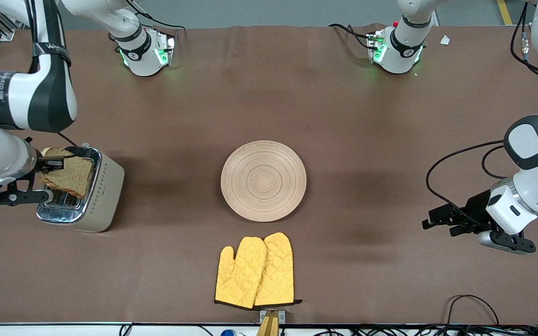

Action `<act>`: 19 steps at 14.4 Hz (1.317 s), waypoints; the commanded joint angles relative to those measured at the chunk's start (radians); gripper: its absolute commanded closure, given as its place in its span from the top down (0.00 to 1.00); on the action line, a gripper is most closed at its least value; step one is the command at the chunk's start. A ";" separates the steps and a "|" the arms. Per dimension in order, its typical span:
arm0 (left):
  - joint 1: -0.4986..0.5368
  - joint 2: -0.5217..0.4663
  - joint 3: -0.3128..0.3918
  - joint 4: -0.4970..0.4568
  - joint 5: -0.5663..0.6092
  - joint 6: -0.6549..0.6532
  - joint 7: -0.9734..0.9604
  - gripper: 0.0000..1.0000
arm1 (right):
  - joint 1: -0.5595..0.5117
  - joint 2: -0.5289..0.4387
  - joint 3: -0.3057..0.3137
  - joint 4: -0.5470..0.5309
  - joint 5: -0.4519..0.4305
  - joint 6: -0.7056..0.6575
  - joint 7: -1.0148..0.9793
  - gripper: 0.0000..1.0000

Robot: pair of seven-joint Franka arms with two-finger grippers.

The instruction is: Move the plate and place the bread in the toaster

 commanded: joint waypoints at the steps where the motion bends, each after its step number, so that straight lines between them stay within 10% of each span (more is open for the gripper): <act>1: -0.054 -0.018 0.006 0.109 0.071 -0.170 -0.119 1.00 | -0.032 0.054 0.008 0.060 -0.037 -0.036 -0.010 0.00; 13: -0.065 -0.320 0.029 0.106 0.150 -0.537 -0.147 1.00 | -0.067 0.122 0.014 0.060 -0.021 -0.025 0.153 0.00; 17: -0.132 -0.412 0.147 0.072 0.135 -0.615 -0.123 1.00 | -0.068 0.155 0.014 0.060 0.019 -0.005 0.177 0.01; 19: -0.300 -0.444 0.332 0.071 0.095 -0.648 -0.121 1.00 | -0.065 0.166 0.014 0.059 0.030 0.036 0.179 0.09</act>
